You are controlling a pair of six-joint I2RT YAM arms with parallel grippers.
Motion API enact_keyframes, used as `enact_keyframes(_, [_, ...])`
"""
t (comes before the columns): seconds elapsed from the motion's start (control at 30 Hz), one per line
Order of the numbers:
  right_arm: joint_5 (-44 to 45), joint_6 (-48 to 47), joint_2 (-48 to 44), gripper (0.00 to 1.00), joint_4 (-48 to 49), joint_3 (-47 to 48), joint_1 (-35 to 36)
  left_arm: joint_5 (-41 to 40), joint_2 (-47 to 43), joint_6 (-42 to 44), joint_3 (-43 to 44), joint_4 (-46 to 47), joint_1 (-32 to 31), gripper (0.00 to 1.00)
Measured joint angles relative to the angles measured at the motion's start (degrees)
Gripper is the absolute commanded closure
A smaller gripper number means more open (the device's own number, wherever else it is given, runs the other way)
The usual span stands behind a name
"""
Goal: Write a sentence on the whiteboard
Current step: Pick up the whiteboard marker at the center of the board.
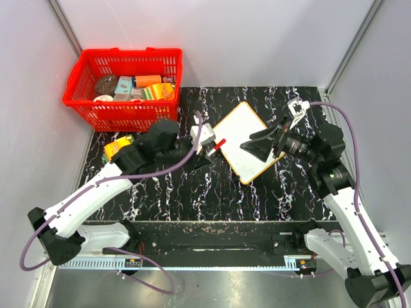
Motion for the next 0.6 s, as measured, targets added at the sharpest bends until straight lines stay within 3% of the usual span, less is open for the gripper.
enact_keyframes(0.13, [-4.85, 2.03, 1.81, 0.0, 6.14, -0.04, 1.73, 11.82, 2.19, -6.49, 3.5, 2.05, 5.07, 1.0])
enact_keyframes(0.23, [-4.83, 2.45, 3.3, 0.04, 8.61, 0.11, 7.91, 18.62, 3.17, -10.54, 6.08, 4.24, 6.21, 1.0])
enact_keyframes(0.4, [-3.72, 5.16, 7.65, 0.19, 15.41, 0.33, 15.78, 24.87, 3.52, -14.4, 7.67, 7.28, 6.49, 1.0])
enact_keyframes(0.6, [-0.68, 8.72, 9.44, 0.39, 22.08, -0.22, 16.15, 28.28, 4.24, -16.81, 7.65, 8.02, 6.54, 1.0])
